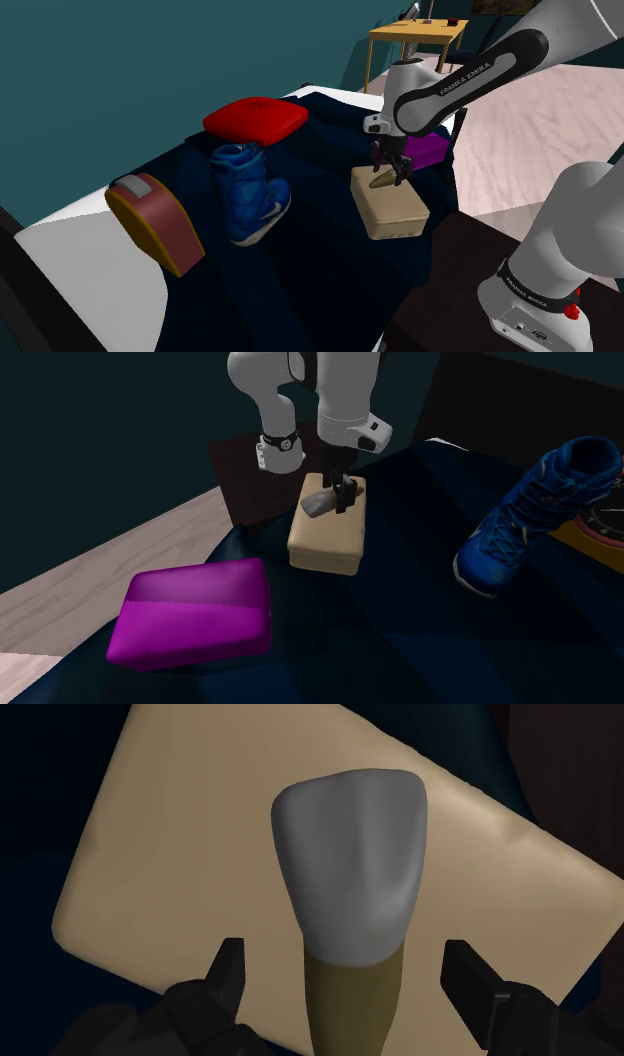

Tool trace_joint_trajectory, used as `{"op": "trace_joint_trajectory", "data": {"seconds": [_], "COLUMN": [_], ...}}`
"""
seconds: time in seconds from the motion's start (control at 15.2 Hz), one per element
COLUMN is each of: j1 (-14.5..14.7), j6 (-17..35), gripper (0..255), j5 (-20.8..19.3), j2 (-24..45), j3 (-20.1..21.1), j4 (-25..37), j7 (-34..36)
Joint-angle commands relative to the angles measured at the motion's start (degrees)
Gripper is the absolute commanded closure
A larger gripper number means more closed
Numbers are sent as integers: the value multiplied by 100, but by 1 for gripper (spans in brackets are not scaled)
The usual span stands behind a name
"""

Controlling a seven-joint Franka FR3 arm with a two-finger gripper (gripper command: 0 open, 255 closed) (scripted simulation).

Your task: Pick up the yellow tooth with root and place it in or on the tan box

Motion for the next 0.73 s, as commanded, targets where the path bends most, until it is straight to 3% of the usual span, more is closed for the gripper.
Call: {"op": "trace_joint_trajectory", "data": {"seconds": [0.0,0.13,0.4,0.66], "j1": [0,0,-10,-11], "j6": [0,0,-864,-864], "gripper": [0,0,0,0], "j5": [0,0,-27,-27], "j2": [0,0,-502,-502], "j3": [0,0,70,70], "j4": [0,0,365,365], "j7": [0,0,40,40]}}
